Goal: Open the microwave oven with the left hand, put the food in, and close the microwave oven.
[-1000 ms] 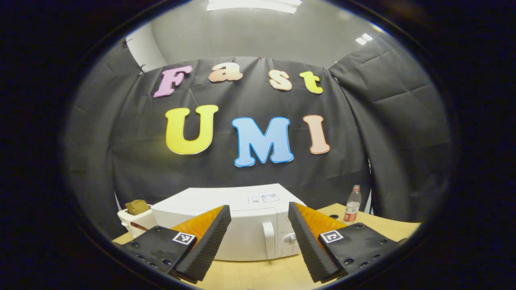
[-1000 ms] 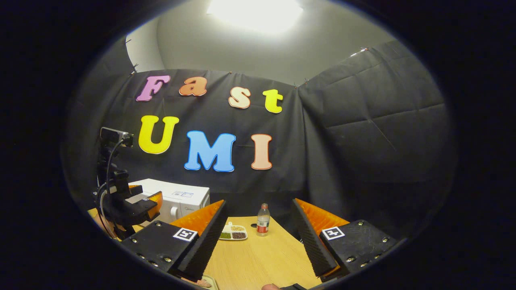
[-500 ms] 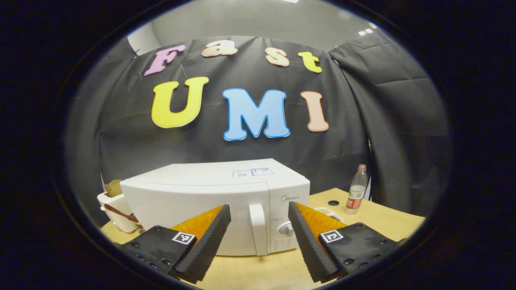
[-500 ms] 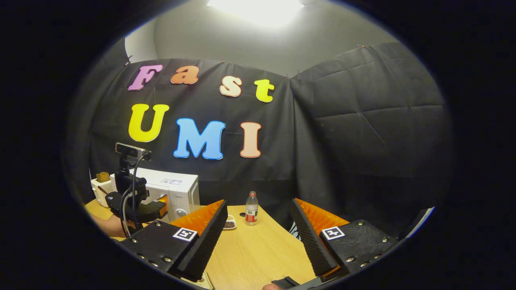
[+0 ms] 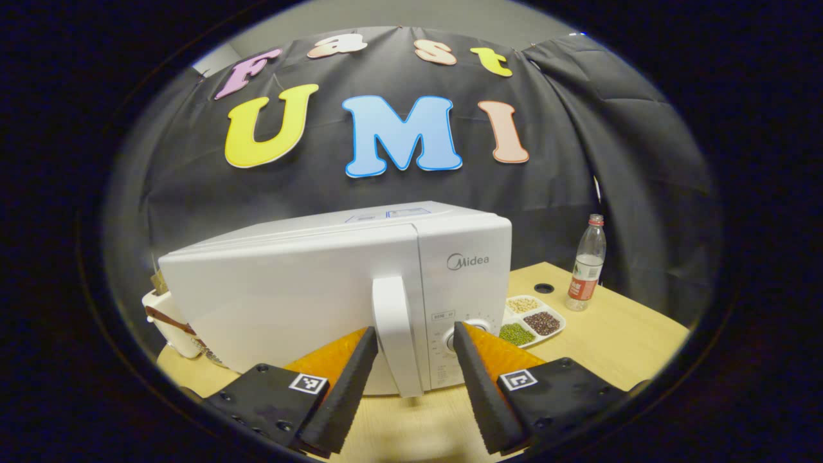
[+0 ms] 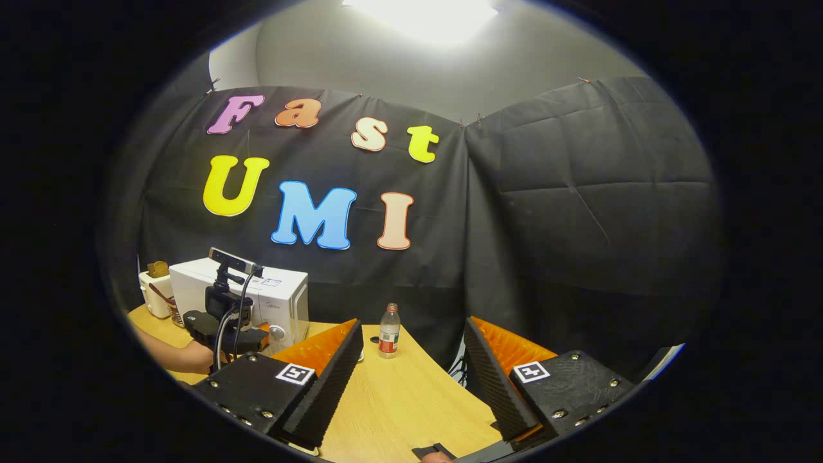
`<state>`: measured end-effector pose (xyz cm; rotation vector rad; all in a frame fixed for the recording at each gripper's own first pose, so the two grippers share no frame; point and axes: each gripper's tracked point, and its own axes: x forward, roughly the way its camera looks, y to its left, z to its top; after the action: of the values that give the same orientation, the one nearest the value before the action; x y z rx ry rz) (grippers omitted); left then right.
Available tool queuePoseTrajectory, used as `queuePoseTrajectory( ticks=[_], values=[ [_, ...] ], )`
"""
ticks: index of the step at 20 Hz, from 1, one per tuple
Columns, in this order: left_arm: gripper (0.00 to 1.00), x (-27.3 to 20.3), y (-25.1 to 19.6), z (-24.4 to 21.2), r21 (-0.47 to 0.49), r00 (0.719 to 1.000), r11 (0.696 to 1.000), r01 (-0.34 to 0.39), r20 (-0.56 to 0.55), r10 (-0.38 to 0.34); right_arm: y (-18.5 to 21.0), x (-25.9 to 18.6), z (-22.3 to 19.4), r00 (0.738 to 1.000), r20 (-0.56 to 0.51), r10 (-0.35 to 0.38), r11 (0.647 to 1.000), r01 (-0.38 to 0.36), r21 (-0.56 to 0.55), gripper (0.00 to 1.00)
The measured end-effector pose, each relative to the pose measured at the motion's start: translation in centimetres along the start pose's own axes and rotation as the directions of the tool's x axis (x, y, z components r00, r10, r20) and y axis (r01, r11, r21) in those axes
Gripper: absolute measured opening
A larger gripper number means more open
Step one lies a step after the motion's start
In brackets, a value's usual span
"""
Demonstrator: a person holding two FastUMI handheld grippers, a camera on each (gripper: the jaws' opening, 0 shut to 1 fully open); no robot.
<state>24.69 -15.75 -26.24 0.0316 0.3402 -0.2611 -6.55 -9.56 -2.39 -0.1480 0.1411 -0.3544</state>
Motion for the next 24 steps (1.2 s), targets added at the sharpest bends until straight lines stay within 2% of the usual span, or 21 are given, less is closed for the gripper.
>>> queuePoseTrajectory(
  ticks=[5,6,9,11,14,18,20,22,24],
  values=[
    [0.55,0.6,1.2,-0.3,0.023,0.998,0.998,-0.06,-0.007,0.061,-0.9,0.1,0.1,1.0,0.002,0.001,1.0,-0.001,-0.01,0.96],
    [0.39,1.0,1.0,-0.4,0.011,0.998,0.998,-0.059,-0.002,0.059,-1.0,0.1,0.1,1.0,0.0,0.003,1.0,-0.003,-0.009,0.96],
    [0.33,0.5,1.1,-0.3,-0.032,0.998,0.999,-0.044,-0.041,0.043,-1.0,0.2,0.0,1.0,-0.003,0.018,1.0,-0.018,0.002,0.96],
    [0.22,0.5,1.1,-0.4,-0.044,0.997,0.998,-0.045,-0.064,0.042,-0.7,0.3,0.2,0.999,0.001,0.037,0.999,-0.037,0.01,0.96],
    [0.12,0.5,1.1,-0.4,-0.078,0.996,0.996,-0.04,-0.083,0.033,0.1,0.5,0.4,0.997,0.014,0.078,0.997,-0.078,0.013,0.96],
    [0.13,0.4,1.2,-0.4,-0.098,0.995,0.994,-0.049,-0.096,0.039,0.7,0.8,1.0,0.993,0.036,0.113,0.994,-0.113,0.004,0.96],
    [0.1,-1.3,1.2,-1.3,-0.14,0.991,0.987,-0.076,-0.119,0.06,0.7,1.1,1.2,0.992,0.042,0.122,0.993,-0.122,0.005,0.96],
    [0.1,-3.1,1.4,-1.0,-0.12,0.997,0.991,-0.063,-0.056,0.056,0.8,1.4,1.2,0.991,0.045,0.13,0.991,-0.13,0.013,0.96],
    [0.1,-4.7,1.6,-1.6,-0.108,0.998,0.993,-0.046,-0.058,0.039,1.7,1.7,0.9,0.986,0.038,0.164,0.986,-0.165,0.024,0.96]
  ],
)
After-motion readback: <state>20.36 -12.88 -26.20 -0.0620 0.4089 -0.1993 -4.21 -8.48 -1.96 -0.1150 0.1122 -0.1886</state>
